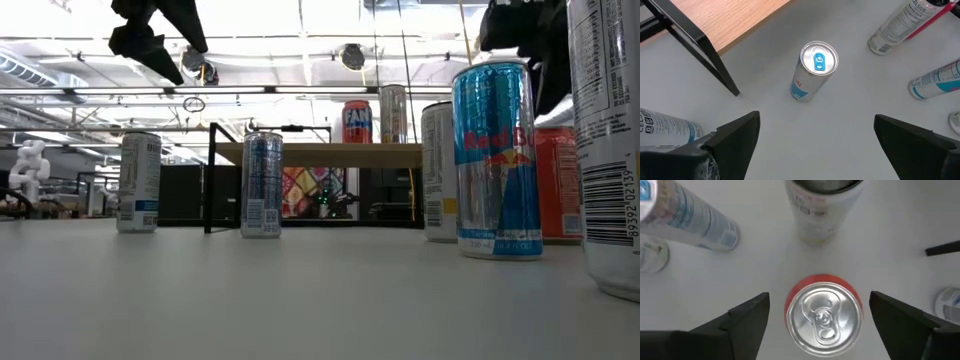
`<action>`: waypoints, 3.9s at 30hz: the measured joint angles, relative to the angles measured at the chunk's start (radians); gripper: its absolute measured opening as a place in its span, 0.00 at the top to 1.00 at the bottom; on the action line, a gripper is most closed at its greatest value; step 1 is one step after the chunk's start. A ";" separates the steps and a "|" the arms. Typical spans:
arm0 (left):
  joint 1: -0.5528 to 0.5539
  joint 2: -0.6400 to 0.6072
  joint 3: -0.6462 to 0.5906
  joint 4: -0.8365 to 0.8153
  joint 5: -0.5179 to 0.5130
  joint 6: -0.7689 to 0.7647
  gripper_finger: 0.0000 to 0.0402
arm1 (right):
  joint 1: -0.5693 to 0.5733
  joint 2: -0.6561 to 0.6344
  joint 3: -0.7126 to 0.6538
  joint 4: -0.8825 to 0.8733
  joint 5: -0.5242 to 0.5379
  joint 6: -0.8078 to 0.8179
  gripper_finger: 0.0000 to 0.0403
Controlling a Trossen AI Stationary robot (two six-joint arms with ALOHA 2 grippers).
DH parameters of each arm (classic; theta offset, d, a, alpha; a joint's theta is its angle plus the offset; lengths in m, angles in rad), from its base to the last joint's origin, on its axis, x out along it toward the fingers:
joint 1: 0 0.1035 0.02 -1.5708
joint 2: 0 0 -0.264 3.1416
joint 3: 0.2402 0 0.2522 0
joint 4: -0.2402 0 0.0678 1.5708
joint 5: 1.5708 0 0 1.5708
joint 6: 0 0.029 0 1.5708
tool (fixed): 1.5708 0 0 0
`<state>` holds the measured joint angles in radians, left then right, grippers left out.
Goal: Place canned beverage on shelf
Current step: Put the right orange soda can on the shelf aligned with the other orange soda can
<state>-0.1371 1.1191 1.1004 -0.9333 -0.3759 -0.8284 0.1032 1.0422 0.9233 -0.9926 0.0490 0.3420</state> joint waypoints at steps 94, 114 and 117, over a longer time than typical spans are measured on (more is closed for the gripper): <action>0.024 0.005 -0.001 0.761 -0.076 0.201 0.02 | -0.108 0.186 0.760 -0.083 -0.150 -0.648 0.37; 0.115 0.149 0.000 0.989 0.030 -0.172 0.02 | -0.189 0.193 0.760 -0.014 -0.154 -1.151 0.37; 0.135 0.169 0.000 1.032 0.034 -0.165 0.02 | -0.189 0.193 0.760 -0.014 -0.154 -1.174 0.37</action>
<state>-0.0024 1.2876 1.1004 0.0984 -0.3424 -0.9935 -0.0860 1.2350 1.6829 -1.0061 -0.1047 -0.8317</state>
